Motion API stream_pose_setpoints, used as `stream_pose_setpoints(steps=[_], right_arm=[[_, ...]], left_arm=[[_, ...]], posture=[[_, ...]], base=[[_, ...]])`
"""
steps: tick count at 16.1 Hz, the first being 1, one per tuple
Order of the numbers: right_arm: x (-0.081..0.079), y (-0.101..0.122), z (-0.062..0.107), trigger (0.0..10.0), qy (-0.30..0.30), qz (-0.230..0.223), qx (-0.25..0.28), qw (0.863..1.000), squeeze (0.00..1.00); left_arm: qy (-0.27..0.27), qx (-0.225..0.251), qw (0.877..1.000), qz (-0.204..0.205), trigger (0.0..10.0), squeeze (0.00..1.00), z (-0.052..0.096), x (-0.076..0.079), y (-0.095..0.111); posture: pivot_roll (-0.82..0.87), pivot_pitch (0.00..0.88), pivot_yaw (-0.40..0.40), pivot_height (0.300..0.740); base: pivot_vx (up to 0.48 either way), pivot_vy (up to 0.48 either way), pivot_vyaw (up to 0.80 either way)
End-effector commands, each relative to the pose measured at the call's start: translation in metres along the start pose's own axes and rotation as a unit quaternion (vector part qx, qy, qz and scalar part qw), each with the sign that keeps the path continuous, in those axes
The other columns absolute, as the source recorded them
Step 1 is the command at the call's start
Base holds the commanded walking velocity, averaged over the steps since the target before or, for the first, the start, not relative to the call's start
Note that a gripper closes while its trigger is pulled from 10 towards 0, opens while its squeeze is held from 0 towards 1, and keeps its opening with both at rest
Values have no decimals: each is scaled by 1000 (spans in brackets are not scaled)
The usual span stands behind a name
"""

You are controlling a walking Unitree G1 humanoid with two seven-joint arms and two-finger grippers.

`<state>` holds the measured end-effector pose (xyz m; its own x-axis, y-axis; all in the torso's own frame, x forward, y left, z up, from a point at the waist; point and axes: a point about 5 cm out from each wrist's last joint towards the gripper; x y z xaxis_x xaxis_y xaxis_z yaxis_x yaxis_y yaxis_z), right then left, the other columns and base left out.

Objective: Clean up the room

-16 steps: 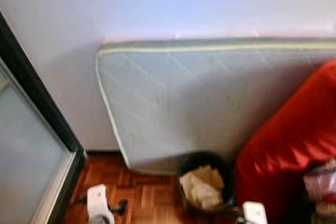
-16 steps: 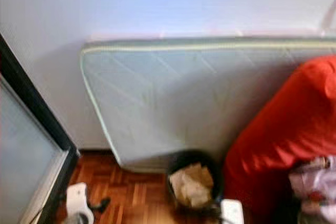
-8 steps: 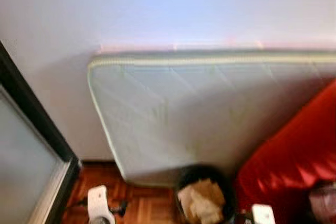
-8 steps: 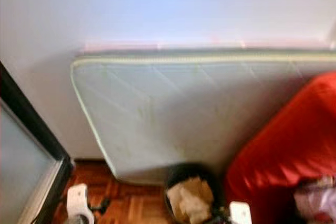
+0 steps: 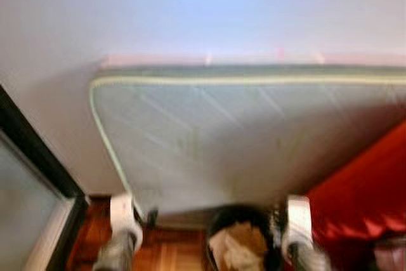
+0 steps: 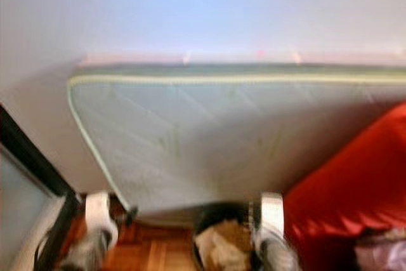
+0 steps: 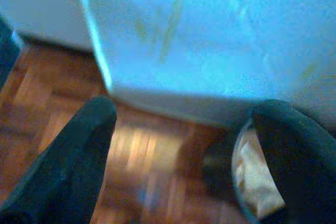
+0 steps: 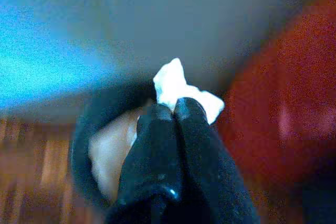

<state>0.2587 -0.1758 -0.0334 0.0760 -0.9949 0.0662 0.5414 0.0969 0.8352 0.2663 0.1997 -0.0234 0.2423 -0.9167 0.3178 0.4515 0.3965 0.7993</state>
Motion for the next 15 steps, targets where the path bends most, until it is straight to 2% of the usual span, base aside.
stream_pose_setpoints(steps=[1,3,4,6,7,11,13,15], right_arm=[[-9,14,-4,10000,22,4,34,999,0],[-11,41,-10,10000,29,2,83,996,0],[-10,45,-11,10000,29,1,93,995,0],[-13,58,-11,10000,30,-4,131,991,0],[-15,60,-10,10000,30,-4,142,989,0],[-18,62,-8,10000,27,-2,169,985,0],[-15,60,-8,10000,12,-27,162,986,0],[-17,60,-8,10000,5,-37,160,986,0]], left_arm=[[-22,31,999,-18,10000,0,-3,8,13],[-62,105,992,-18,10000,0,-10,33,43],[-70,115,991,-23,10000,0,-10,37,47],[-109,149,981,-62,10000,0,-8,52,55],[-106,164,980,-41,10000,0,-7,51,59],[-110,174,978,-40,10000,0,-3,44,59],[-115,152,980,-61,10000,0,-4,43,54],[-128,166,975,-75,10000,0,-5,48,64]], posture=[[35,0,-31,740],[34,0,-35,740],[35,0,-37,740],[32,0,-32,740],[30,0,-32,740],[30,0,-35,740],[35,0,-36,740],[31,0,-41,740]], base=[[0,0,0],[0,0,0],[0,0,0],[0,0,0],[0,0,0],[0,0,0],[0,0,0],[0,0,0]])
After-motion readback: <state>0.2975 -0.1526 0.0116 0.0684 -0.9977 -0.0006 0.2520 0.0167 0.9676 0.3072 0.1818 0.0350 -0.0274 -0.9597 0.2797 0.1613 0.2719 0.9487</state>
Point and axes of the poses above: a point about 5 cm out from each wrist's last joint towards the gripper, its own z axis pointing back from the gripper into the wrist, its own y axis along the axis of the wrist's last joint, x = y × z, and after that the axes turned 11 degrees about z, right-handed
